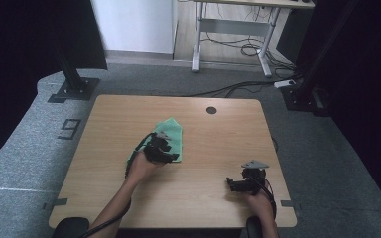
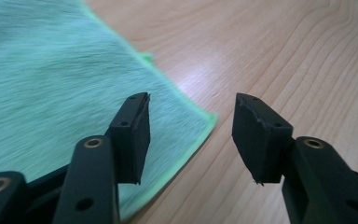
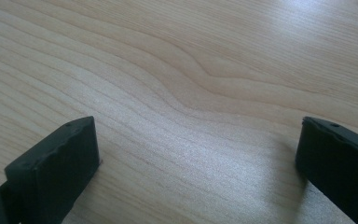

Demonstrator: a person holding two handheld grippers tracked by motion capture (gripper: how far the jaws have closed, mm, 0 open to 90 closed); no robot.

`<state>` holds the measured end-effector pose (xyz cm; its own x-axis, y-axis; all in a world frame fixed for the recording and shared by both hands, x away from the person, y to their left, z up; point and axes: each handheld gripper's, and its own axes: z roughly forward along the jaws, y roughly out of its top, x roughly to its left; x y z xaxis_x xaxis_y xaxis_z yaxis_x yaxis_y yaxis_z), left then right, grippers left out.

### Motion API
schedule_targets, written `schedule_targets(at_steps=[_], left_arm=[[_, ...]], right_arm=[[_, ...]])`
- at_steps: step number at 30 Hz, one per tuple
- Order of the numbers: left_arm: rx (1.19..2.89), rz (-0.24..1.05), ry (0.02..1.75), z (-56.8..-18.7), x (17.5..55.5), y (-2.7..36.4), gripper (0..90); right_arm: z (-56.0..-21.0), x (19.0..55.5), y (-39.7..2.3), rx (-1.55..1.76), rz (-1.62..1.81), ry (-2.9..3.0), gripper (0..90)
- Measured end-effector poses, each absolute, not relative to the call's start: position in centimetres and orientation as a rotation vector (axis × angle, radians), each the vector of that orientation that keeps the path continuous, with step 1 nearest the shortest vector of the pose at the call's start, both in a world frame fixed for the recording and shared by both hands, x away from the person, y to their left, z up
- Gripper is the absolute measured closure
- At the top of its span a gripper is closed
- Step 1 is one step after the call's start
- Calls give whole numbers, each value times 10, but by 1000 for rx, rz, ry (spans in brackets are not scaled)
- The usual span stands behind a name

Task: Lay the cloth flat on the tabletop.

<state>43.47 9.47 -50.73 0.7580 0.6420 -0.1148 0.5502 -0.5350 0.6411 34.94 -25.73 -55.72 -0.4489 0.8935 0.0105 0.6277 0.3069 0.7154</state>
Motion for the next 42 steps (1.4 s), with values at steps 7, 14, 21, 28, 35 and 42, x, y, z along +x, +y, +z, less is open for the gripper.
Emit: schedule_targets(at_steps=[7, 14, 21, 28, 35, 42], left_arm=[[2334, 219, 892, -531, 437, 70, 546], [2310, 195, 961, -524, 438, 77, 890], [2181, 253, 948, -475, 446, 99, 893], [2083, 397, 1036, -436, 463, 149, 893], [2091, 451, 1224, -464, 483, 199, 893], [2176, 427, 1284, -510, 484, 210, 889]], right_arm=[[-557, 349, -257, 1359, 931, 2190, 0], [-557, 349, -257, 1359, 931, 2190, 0], [-557, 349, -257, 1358, 931, 2190, 0], [-557, 349, -257, 1357, 931, 2188, 0], [-557, 349, -257, 1357, 932, 2189, 0], [-557, 349, -257, 1357, 932, 2189, 0]])
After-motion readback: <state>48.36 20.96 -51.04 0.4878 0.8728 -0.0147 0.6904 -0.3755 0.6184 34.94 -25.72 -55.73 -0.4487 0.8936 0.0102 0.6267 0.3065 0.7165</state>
